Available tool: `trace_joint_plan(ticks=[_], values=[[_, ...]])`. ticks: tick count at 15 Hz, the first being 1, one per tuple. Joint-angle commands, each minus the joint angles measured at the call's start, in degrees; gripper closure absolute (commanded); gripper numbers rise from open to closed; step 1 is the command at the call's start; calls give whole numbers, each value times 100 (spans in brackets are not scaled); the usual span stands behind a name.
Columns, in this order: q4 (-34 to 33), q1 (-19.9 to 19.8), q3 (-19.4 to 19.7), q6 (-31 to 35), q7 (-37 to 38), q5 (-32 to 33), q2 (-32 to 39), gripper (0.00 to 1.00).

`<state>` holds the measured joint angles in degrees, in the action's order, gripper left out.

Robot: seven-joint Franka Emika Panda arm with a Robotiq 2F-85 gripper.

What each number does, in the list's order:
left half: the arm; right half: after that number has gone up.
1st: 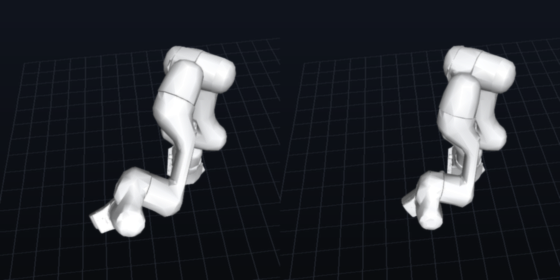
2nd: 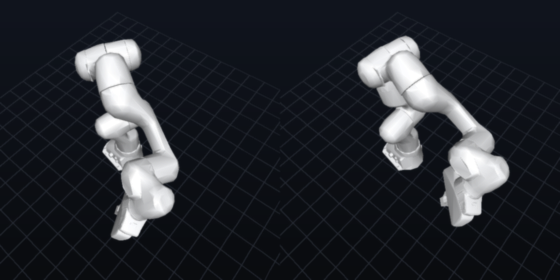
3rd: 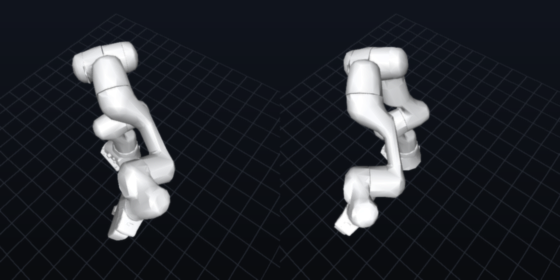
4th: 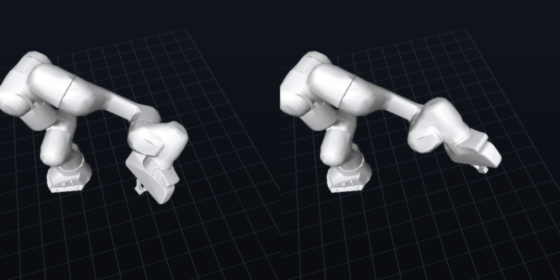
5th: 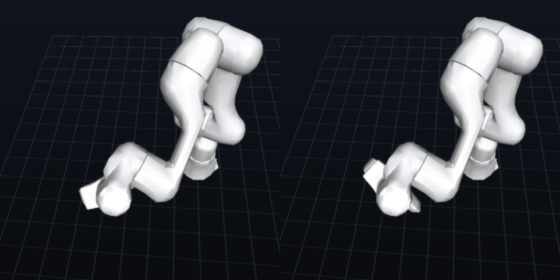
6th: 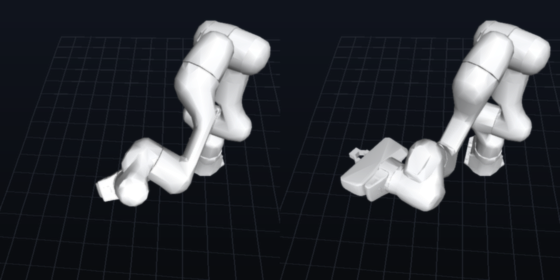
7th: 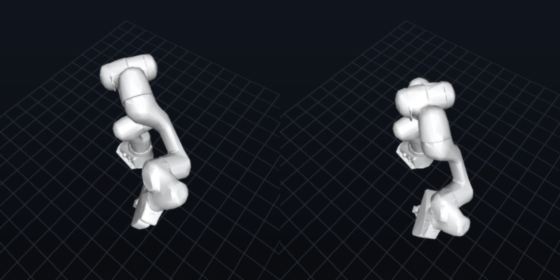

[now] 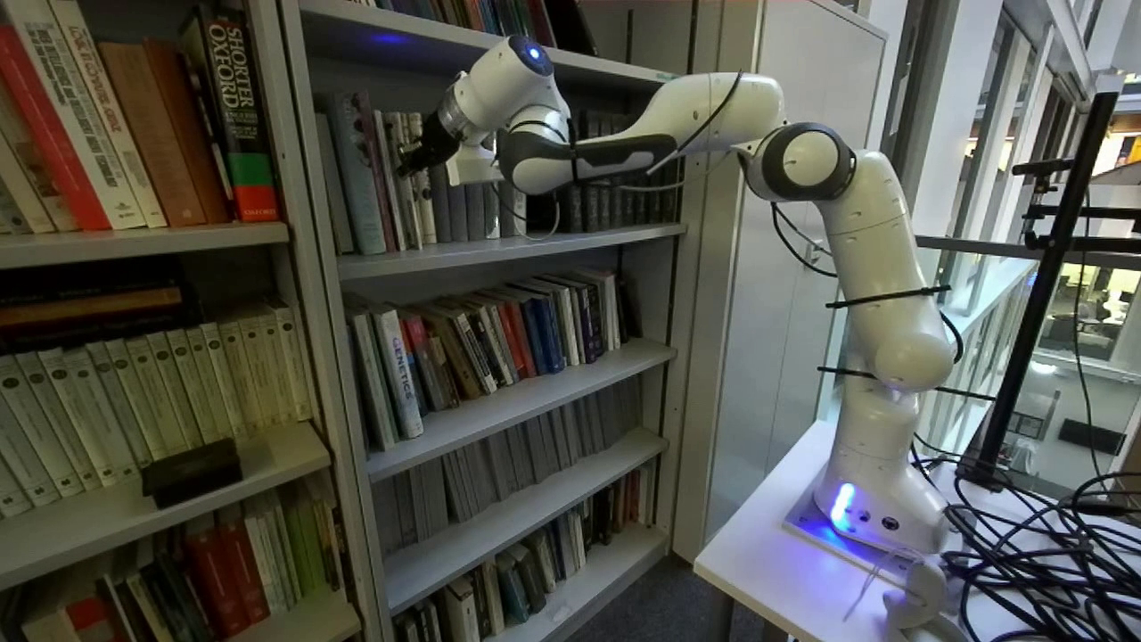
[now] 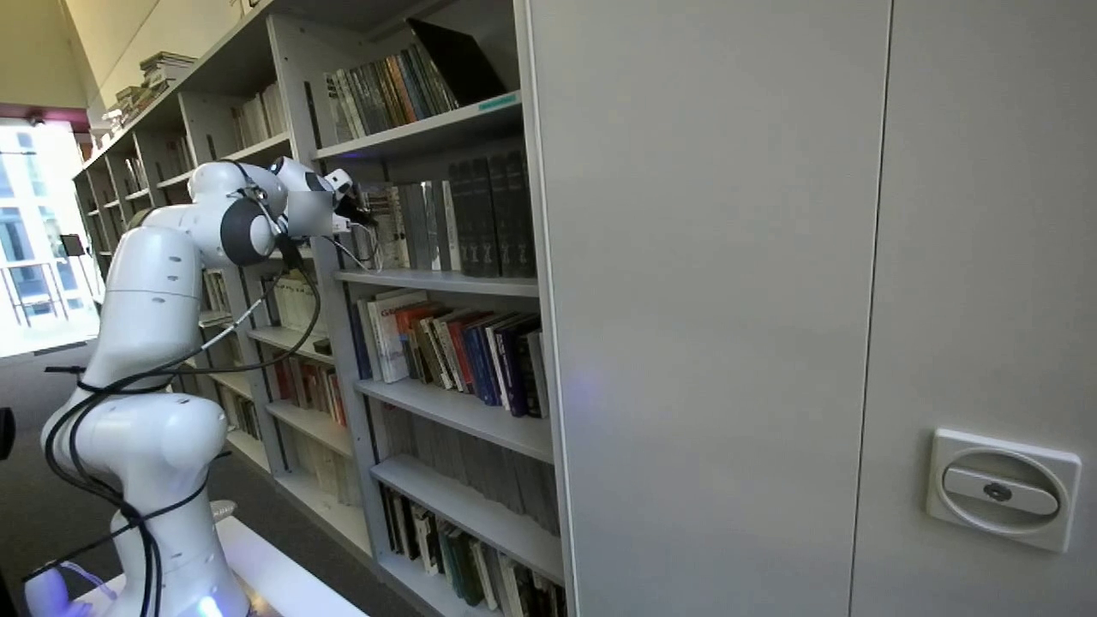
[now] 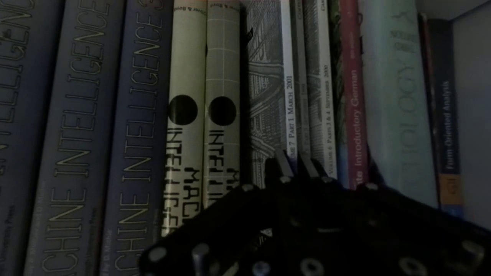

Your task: Pick up two small books from the compartment of the book shelf and move them to the right.

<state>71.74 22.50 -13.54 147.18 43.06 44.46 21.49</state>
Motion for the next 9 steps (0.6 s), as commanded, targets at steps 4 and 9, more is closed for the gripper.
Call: trace_joint_plan(ticks=[4, 9], values=[[1449, -535, -475, -41, -1529, -1245, -1196, 98], [2050, -621, -357, 196, -1635, -1545, -1822, 98]])
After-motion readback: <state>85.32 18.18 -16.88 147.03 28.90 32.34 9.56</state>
